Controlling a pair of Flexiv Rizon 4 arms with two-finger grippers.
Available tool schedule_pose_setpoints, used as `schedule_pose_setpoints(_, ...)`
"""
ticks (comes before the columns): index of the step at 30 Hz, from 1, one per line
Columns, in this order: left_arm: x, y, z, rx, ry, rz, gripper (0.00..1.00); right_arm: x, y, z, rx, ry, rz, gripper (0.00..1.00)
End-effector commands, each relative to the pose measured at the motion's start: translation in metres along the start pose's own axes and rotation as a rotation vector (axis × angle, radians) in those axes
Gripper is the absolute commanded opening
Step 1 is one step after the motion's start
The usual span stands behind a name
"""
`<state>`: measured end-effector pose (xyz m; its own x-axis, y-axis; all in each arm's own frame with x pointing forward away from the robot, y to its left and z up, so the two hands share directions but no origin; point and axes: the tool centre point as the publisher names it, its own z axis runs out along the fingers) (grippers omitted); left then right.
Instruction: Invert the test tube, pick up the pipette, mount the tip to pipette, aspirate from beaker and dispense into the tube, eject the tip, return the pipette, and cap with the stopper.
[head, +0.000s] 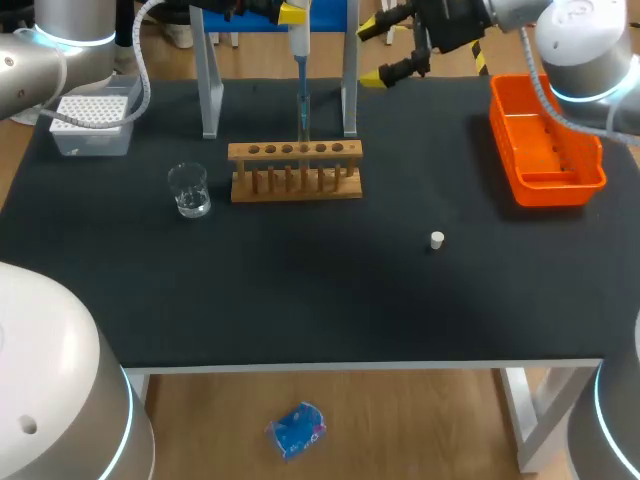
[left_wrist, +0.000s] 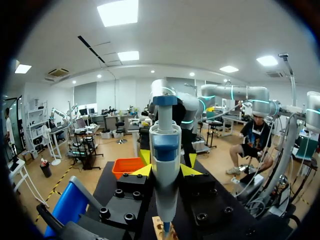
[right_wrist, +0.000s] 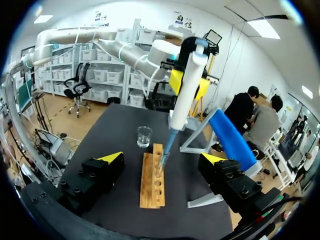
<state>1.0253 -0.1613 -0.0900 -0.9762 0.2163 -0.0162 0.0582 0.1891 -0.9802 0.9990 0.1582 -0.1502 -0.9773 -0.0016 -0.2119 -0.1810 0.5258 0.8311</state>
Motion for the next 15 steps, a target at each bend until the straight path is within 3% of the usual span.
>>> schedule_pose_setpoints(1,-0.002,-0.001,-0.001,-0.003,0.007,-0.001,0.0,0.001,0.015,-0.011,0.012,-0.019,-0.012,1.0)
schedule_pose_setpoints(5,-0.002,-0.001,-0.001,-0.003,0.007,-0.001,0.0,-0.002,0.03,-0.016,0.007,-0.029,-0.035,1.0)
schedule_pose_setpoints(15,-0.002,-0.001,-0.001,-0.003,0.007,-0.001,0.0,-0.002,0.032,-0.016,0.011,-0.031,-0.035,1.0)
